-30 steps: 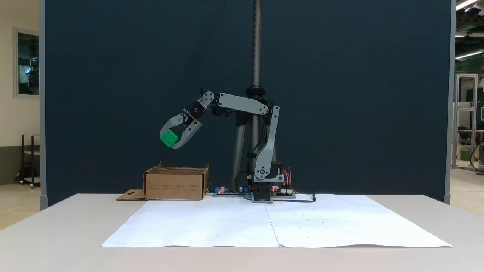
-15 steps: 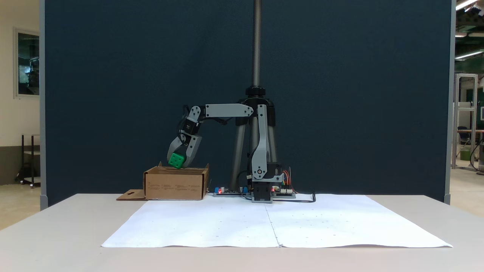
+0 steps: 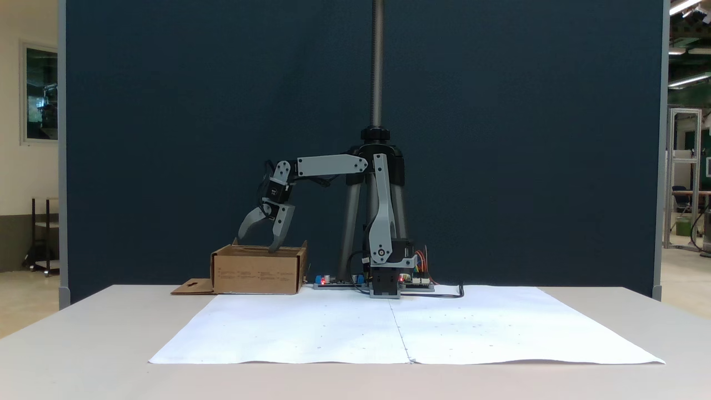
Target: Grasp a green dice and put it in the bin.
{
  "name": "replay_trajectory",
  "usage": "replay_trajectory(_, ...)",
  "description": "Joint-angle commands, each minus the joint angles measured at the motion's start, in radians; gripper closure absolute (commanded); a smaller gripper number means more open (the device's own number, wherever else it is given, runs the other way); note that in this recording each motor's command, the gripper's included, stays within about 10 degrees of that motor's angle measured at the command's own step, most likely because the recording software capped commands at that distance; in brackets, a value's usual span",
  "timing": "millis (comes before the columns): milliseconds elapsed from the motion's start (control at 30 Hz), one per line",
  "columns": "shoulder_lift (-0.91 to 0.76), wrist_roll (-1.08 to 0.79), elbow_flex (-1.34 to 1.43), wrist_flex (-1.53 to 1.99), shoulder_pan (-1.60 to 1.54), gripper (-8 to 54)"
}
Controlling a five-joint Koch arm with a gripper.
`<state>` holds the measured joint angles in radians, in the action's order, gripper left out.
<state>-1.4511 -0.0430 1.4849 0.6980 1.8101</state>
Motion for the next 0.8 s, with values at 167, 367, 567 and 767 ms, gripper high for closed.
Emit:
replay_trajectory(167, -0.028, -0.089, -0.069, -0.014, 0.002, 2.3)
replay_trajectory(367, -0.095, -0.046, -0.106, -0.026, -0.037, 2.9)
replay_trajectory(567, -0.17, 0.106, -0.258, -0.023, -0.147, 4.0)
replay_trajectory(767, -0.259, 0.213, -0.336, -0.028, -0.449, 4.0)
